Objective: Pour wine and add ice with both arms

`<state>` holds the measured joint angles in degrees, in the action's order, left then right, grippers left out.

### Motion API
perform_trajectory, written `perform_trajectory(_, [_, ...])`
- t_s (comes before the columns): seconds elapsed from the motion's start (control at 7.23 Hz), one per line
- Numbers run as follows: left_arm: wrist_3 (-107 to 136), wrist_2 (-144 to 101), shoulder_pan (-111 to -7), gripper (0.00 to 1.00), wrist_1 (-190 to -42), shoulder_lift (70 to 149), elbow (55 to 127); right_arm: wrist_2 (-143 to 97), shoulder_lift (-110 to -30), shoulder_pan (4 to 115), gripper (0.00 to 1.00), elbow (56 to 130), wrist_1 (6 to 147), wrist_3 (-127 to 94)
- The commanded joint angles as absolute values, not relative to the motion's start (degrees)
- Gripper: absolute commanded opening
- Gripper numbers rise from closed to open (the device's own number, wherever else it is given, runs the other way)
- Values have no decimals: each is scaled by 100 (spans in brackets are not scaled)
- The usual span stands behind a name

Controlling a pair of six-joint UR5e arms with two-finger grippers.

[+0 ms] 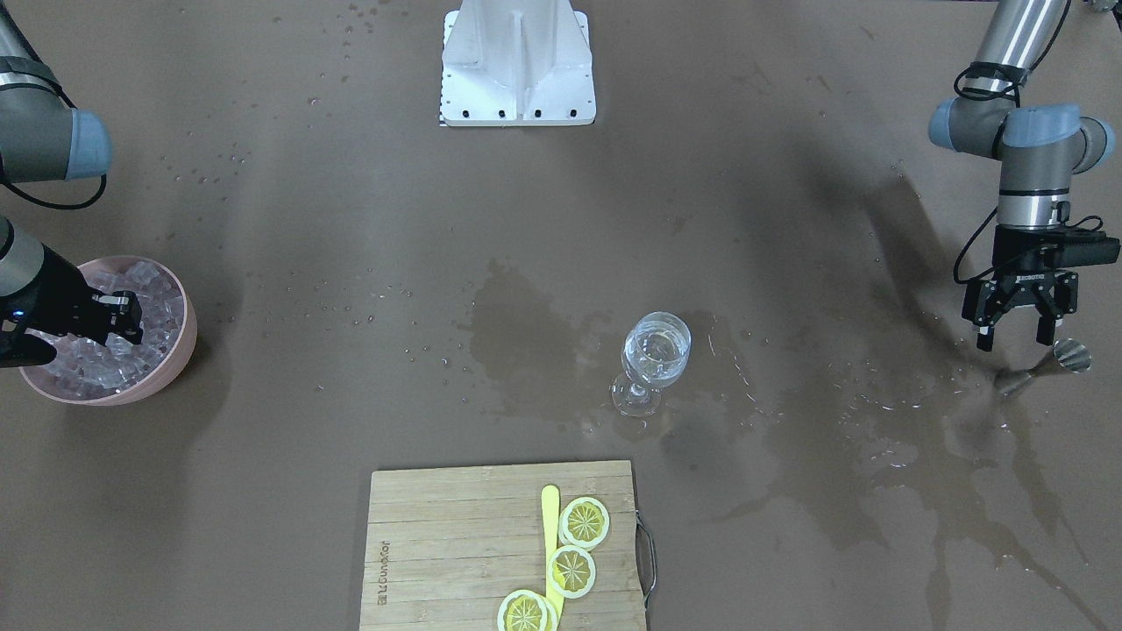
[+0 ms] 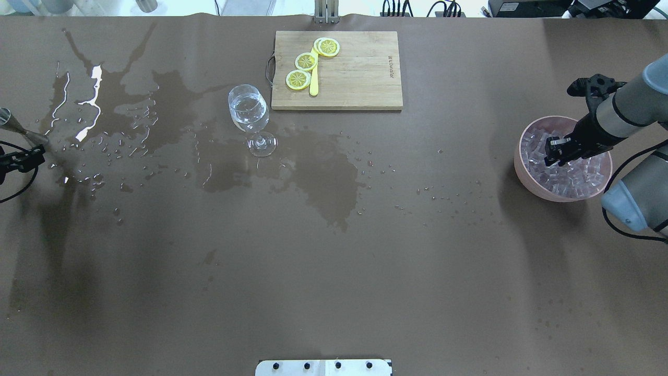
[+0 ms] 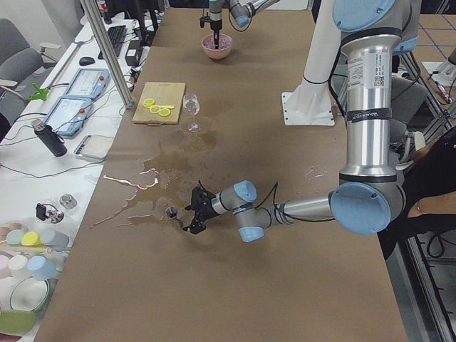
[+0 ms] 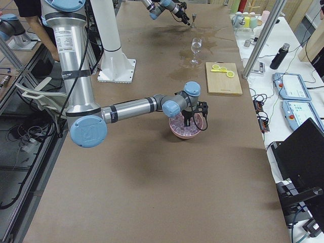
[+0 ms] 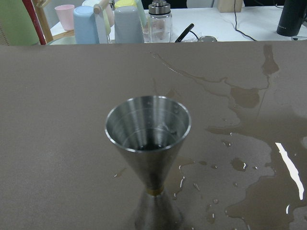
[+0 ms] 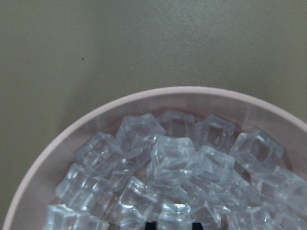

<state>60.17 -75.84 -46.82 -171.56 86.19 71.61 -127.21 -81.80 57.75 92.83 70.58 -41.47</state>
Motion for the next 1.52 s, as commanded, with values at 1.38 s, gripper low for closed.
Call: perform_trajectory(1.38, [6029,-7717,-5159,84,-17288,9114,6715,-13243,-7982,6994,0,9580,7294,-3973])
